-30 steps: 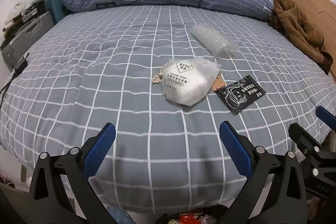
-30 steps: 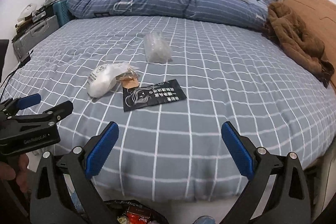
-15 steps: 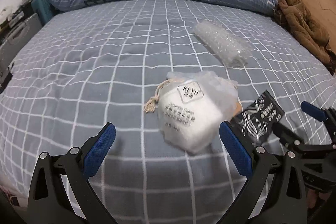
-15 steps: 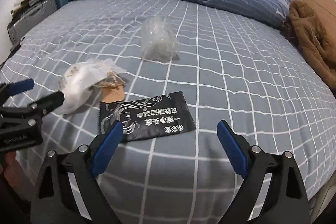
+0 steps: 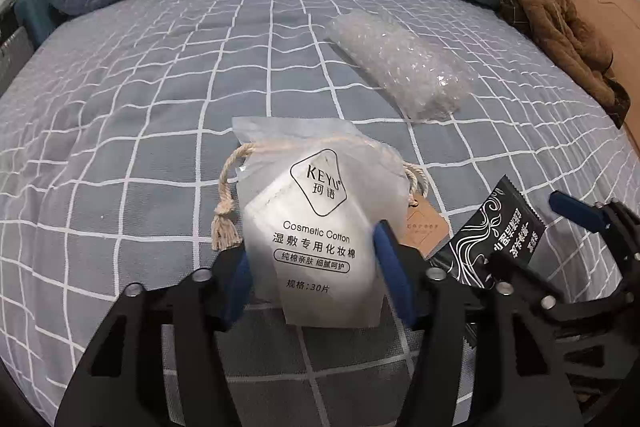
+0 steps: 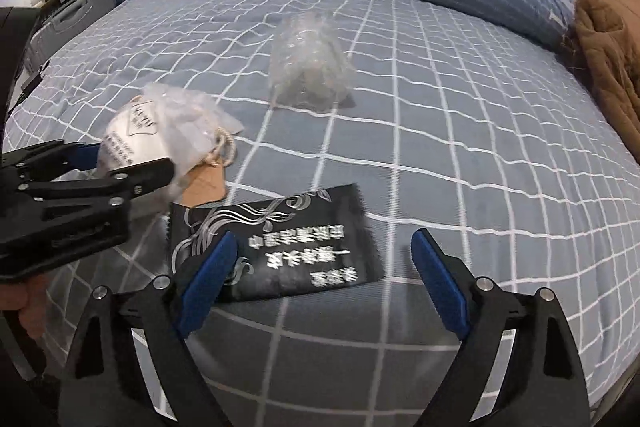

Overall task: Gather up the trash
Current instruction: 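Grasp the white cosmetic cotton pouch with the left tool while the right tool grasps the black sachet, then lift the pouch and sachet and carry them toward the bin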

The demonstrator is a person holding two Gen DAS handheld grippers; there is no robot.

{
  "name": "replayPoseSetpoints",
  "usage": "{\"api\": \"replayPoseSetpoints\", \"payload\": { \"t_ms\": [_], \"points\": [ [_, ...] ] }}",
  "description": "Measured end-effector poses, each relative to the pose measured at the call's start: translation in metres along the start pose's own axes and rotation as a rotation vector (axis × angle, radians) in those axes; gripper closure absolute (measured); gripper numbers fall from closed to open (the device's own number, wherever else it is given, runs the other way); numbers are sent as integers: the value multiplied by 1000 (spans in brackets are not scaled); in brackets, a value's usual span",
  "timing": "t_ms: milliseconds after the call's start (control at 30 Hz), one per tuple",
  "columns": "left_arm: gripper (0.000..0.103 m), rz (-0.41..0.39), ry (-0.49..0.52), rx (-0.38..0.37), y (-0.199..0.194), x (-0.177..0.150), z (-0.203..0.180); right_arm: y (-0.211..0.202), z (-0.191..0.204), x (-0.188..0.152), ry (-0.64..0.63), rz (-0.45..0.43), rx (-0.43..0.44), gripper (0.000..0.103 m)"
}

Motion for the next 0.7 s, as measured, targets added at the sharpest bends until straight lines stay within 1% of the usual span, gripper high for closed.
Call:
{"api": "replayPoseSetpoints", "payload": {
  "t_ms": [100,167,267,300,333,367,433,467,533,633,700],
  "points": [
    [54,-22,-2,13,-4,3,4,7,6,0,14,21,18,18],
    [54,-42,10,30,-9,6,6,14,9,-1,21,36,10,18],
    [54,-54,5,37,-15,8,10,22,8,-5,54,57,14,21],
    [54,-61,0,39,-16,8,12,23,9,-6,46,59,8,25],
    [54,-65,-4,41,-17,9,13,23,12,-7,29,56,3,30],
    [54,-65,-7,42,-17,10,15,23,15,-7,15,54,0,33],
    [54,-72,-12,42,-19,10,17,22,18,-7,7,51,-1,47],
    [54,-76,-14,44,-20,10,18,21,19,-6,1,48,2,51],
    [54,-78,-16,44,-20,10,20,20,18,-5,1,39,5,67],
    [54,-82,-19,42,-19,8,20,17,15,-3,11,25,11,81],
    [54,-83,-27,36,-19,8,21,14,14,-1,20,6,15,86]
  ]
}}
Point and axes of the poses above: each gripper's, at about its wrist camera, not at the fingertips, and y roughly the way its jaws point, z to its left, x to its top, the point moved 1 cm from there along y, roughly the way its jaws point, and after that the axes turned 12 degrees about -z, right-handed, at the moved point
